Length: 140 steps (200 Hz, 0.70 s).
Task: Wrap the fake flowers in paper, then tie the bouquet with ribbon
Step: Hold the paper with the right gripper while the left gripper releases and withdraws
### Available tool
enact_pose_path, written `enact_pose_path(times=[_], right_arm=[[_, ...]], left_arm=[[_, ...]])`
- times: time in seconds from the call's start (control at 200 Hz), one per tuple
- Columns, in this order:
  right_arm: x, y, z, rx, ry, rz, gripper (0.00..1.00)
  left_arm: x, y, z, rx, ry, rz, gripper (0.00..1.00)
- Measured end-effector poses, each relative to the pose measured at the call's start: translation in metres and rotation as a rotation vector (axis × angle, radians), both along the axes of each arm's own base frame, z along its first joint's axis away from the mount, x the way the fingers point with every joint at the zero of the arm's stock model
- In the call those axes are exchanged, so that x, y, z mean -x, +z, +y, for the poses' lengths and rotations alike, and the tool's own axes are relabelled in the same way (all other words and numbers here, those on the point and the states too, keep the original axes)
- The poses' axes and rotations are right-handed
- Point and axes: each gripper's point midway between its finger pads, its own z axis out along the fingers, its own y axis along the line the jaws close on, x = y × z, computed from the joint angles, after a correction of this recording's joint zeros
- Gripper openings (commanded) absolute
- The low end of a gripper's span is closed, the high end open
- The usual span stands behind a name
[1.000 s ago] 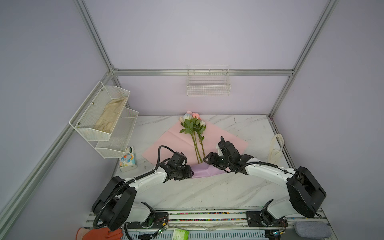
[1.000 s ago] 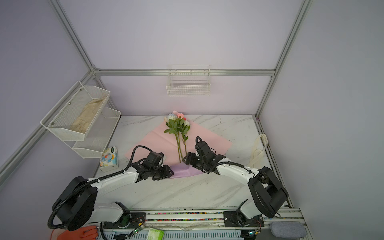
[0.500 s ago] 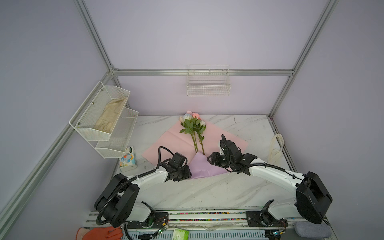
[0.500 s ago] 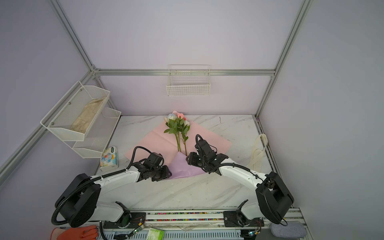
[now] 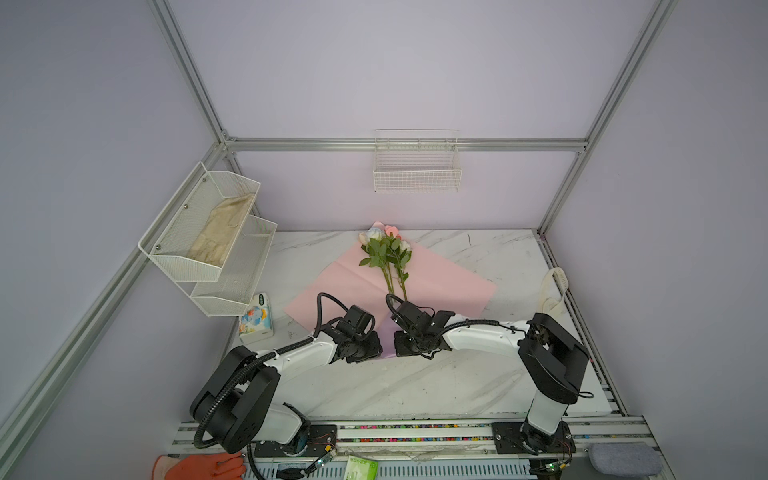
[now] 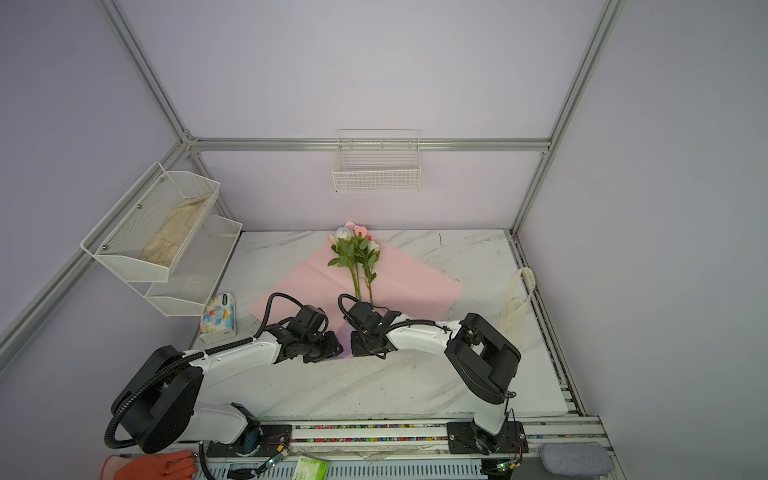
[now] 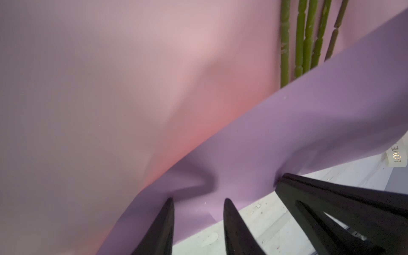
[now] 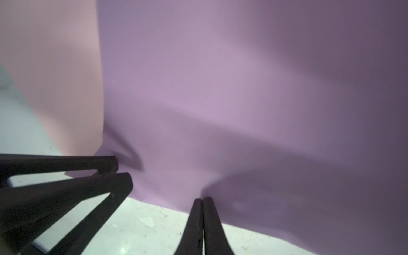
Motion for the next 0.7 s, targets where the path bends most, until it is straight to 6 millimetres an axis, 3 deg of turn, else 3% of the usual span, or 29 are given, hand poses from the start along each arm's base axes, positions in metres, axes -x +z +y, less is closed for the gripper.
enact_pose_path(times=[0.28, 0.405, 0.615, 0.7], right_arm=[[-0.002, 0.003, 0.015, 0.016, 0.043, -0.011, 0.09], [-0.001, -0.011, 0.017, 0.050, 0.052, 0.009, 0.09], [-0.002, -0.013, 0.019, 0.056, 0.058, 0.014, 0.10], [-0.001, -0.013, 0.019, 0.057, 0.063, 0.018, 0.10]], left_arm=[[0.001, 0.001, 0.001, -0.001, 0.001, -0.002, 0.38], [0.002, 0.006, 0.005, -0.010, 0.009, -0.011, 0.42], [0.003, 0.040, 0.036, -0.047, 0.124, -0.083, 0.73], [0.001, 0.052, 0.058, -0.050, 0.202, -0.106, 0.76]])
